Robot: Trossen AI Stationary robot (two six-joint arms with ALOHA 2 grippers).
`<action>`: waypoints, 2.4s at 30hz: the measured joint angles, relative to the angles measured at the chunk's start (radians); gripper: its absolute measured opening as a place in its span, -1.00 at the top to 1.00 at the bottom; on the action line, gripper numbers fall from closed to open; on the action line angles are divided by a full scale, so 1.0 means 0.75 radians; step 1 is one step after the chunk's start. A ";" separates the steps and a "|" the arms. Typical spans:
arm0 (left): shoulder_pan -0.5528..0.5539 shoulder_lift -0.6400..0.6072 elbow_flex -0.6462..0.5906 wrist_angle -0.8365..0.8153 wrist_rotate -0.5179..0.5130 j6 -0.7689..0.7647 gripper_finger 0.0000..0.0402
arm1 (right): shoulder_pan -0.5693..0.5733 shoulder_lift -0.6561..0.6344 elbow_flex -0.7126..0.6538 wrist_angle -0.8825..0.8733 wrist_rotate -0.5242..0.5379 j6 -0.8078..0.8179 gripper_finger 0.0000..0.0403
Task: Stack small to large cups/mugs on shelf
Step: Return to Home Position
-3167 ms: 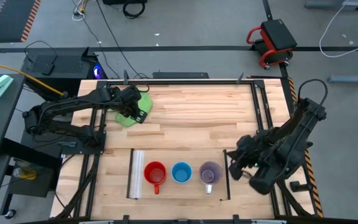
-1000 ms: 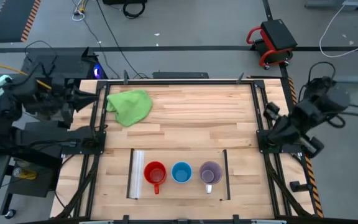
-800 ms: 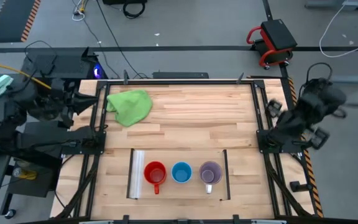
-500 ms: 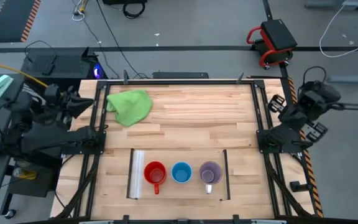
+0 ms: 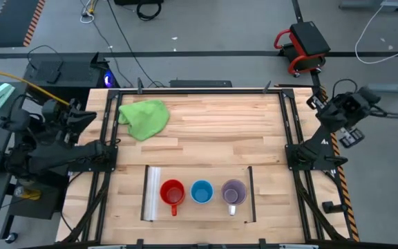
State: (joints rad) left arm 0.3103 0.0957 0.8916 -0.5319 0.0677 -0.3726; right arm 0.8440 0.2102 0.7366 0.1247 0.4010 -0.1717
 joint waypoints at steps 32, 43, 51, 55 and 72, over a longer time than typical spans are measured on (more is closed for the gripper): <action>0.000 -0.122 -0.054 0.046 -0.032 0.038 0.72 | -0.152 -0.278 -0.296 0.379 0.060 -0.248 0.95; -0.001 -0.122 -0.120 0.054 -0.024 0.016 0.75 | -0.153 -0.242 -0.351 0.356 -0.050 -0.027 0.95; -0.001 -0.122 -0.231 0.154 -0.002 0.007 0.72 | -0.154 -0.212 -0.607 0.878 -0.125 -0.281 0.95; 0.000 -0.122 -0.272 0.211 0.048 0.001 0.75 | -0.155 -0.214 -0.635 0.941 -0.119 -0.382 0.95; -0.001 -0.122 -0.332 0.251 0.119 -0.025 0.74 | -0.154 -0.212 -0.636 0.718 -0.108 -0.090 0.95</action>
State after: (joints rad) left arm 0.3099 0.0044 0.6429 -0.3436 0.1570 -0.3913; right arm 0.7284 0.0509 0.2600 0.6633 0.3201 -0.2393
